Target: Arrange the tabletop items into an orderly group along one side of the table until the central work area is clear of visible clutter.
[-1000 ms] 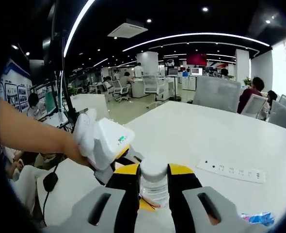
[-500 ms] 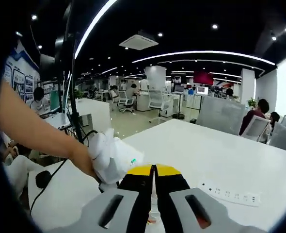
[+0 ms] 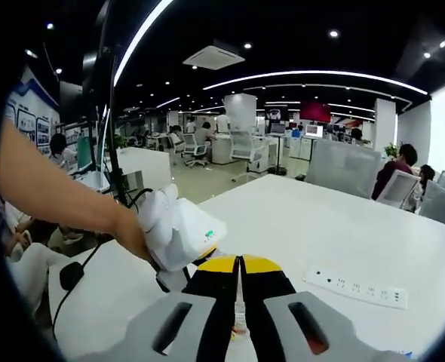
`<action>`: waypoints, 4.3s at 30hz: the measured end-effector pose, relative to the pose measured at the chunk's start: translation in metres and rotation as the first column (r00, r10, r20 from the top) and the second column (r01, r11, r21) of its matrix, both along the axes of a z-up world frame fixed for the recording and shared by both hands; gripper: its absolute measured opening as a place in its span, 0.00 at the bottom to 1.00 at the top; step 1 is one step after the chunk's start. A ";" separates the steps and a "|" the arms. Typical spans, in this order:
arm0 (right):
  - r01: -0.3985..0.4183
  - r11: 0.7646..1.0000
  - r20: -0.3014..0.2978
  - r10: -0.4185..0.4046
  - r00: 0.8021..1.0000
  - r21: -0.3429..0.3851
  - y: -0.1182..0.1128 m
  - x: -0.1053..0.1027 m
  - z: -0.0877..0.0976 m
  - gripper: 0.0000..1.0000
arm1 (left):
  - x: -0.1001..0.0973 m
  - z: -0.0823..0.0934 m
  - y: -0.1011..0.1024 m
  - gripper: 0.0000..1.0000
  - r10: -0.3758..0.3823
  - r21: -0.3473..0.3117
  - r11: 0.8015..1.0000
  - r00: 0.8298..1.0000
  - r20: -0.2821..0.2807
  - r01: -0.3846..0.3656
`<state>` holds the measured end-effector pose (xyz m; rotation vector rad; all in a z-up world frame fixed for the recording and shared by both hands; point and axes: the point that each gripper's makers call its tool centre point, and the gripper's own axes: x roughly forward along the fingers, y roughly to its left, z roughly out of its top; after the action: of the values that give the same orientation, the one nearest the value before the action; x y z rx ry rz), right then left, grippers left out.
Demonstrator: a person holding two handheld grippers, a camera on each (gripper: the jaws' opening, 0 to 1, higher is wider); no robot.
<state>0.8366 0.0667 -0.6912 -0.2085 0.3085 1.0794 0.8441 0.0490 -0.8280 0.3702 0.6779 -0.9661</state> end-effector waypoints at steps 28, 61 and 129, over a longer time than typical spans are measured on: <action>0.016 1.000 -0.069 -0.016 0.998 -0.006 -0.080 -0.023 -0.001 0.69 | -0.038 0.082 0.006 0.53 0.375 -0.046 0.927 0.921 0.105 -0.372; -0.075 0.990 -0.165 0.056 0.985 -0.116 -0.328 -0.034 -0.026 0.78 | -0.142 0.127 -0.104 0.77 0.607 -0.142 0.794 0.779 0.157 -0.591; -0.580 0.765 -0.550 0.366 0.750 -0.281 -0.350 -0.078 -0.116 0.12 | -0.172 0.118 -0.131 0.94 0.629 -0.181 0.775 0.767 0.125 -0.606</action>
<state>0.7584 -0.2835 -0.8076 -0.4527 0.9886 1.5794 0.6720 -0.0815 -0.7102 0.0922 0.5136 -0.3283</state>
